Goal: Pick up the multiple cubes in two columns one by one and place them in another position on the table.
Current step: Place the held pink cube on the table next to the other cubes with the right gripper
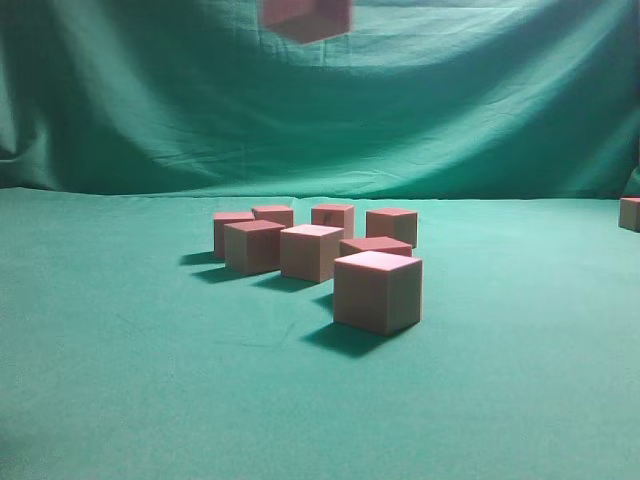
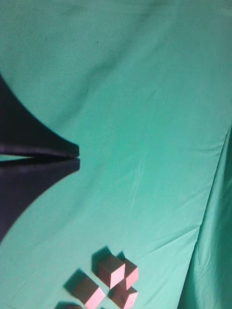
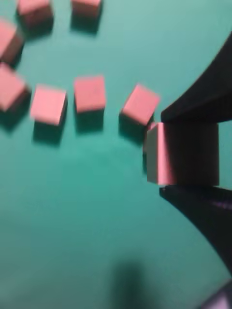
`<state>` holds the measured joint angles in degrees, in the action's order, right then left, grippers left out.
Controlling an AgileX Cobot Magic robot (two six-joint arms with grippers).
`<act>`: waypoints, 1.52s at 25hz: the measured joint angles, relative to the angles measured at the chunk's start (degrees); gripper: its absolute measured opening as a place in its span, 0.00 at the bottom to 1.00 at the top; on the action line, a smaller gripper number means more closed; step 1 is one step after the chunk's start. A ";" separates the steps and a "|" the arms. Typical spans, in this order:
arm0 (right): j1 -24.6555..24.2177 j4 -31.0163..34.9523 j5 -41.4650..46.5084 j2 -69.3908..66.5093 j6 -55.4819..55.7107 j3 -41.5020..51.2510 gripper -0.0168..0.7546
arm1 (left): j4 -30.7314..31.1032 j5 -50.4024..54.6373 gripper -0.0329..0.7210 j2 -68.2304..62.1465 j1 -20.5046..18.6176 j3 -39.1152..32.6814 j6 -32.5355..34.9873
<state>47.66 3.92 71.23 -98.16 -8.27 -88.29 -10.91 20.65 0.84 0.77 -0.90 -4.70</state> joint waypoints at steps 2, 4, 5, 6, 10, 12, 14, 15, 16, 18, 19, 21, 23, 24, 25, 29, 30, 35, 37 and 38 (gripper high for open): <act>2.44 1.17 -0.11 -1.03 -3.32 0.00 0.38 | 0.00 0.00 0.04 0.00 0.00 0.00 0.00; 4.50 2.18 -0.16 -2.53 -7.33 0.00 0.38 | 0.00 0.00 0.04 0.00 0.00 0.00 0.00; 5.27 2.65 -0.27 -3.20 -9.31 0.00 0.38 | 0.00 0.00 0.04 0.00 0.00 0.00 0.00; 5.67 3.05 -0.25 -3.98 -11.54 0.00 0.38 | 0.00 0.00 0.04 0.00 0.00 0.00 0.00; 5.87 3.25 -0.38 -6.24 -15.49 0.04 0.38 | 0.00 0.00 0.04 0.00 0.00 0.00 0.00; 5.87 3.41 -0.65 -6.63 -16.20 0.56 0.38 | 0.00 0.00 0.04 0.00 0.00 0.00 0.00; 5.87 4.64 -1.75 -6.63 -17.14 2.23 0.38 | 0.00 0.00 0.04 0.00 0.00 0.00 0.00; 5.87 5.30 -2.62 -6.63 -17.80 3.12 0.38 | 0.00 0.00 0.04 0.00 0.00 0.00 0.00; 5.87 5.64 -3.34 -6.73 -18.07 4.21 0.38 | 0.00 0.00 0.04 0.00 0.00 0.00 0.00; 5.87 5.73 -5.45 -6.82 -18.63 6.08 0.38 | 0.00 0.00 0.04 0.00 0.00 0.00 0.00; 5.87 5.73 -6.94 -6.82 -18.86 6.68 0.38 | 0.00 0.00 0.04 0.00 0.00 0.00 0.00; 5.87 5.73 -10.42 -6.82 -19.07 8.07 0.38 | 0.00 0.00 0.04 0.00 0.00 0.00 0.00; 5.87 5.62 -13.85 -6.82 -19.06 9.53 0.38 | 0.00 0.00 0.04 0.00 0.00 0.00 0.00; 5.87 5.62 -14.97 -6.82 -19.06 10.29 0.38 | 0.00 0.00 0.04 0.00 0.00 0.00 0.00; 5.87 5.62 -16.26 -6.82 -19.06 11.06 0.38 | 0.00 0.00 0.04 0.00 0.00 0.00 0.00; 5.87 4.58 -19.39 -6.84 -19.06 14.46 0.38 | 0.00 0.00 0.04 0.00 0.00 0.00 0.00; 5.87 3.81 -19.99 -6.94 -19.06 15.04 0.38 | 0.00 0.00 0.04 0.00 0.00 0.00 0.00; 4.09 2.79 -23.15 -6.94 -18.63 17.56 0.38 | 0.00 0.00 0.04 0.00 0.00 0.00 0.00; 2.70 3.69 -23.96 -6.94 -18.35 18.29 0.38 | 0.00 0.00 0.04 0.00 0.00 0.00 0.00; 2.35 4.10 -24.22 -6.94 -18.35 18.37 0.38 | 0.00 0.00 0.04 0.00 0.00 0.00 0.00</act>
<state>50.01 8.01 47.01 -105.11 -26.62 -69.92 -10.91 20.65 0.84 0.77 -0.90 -4.70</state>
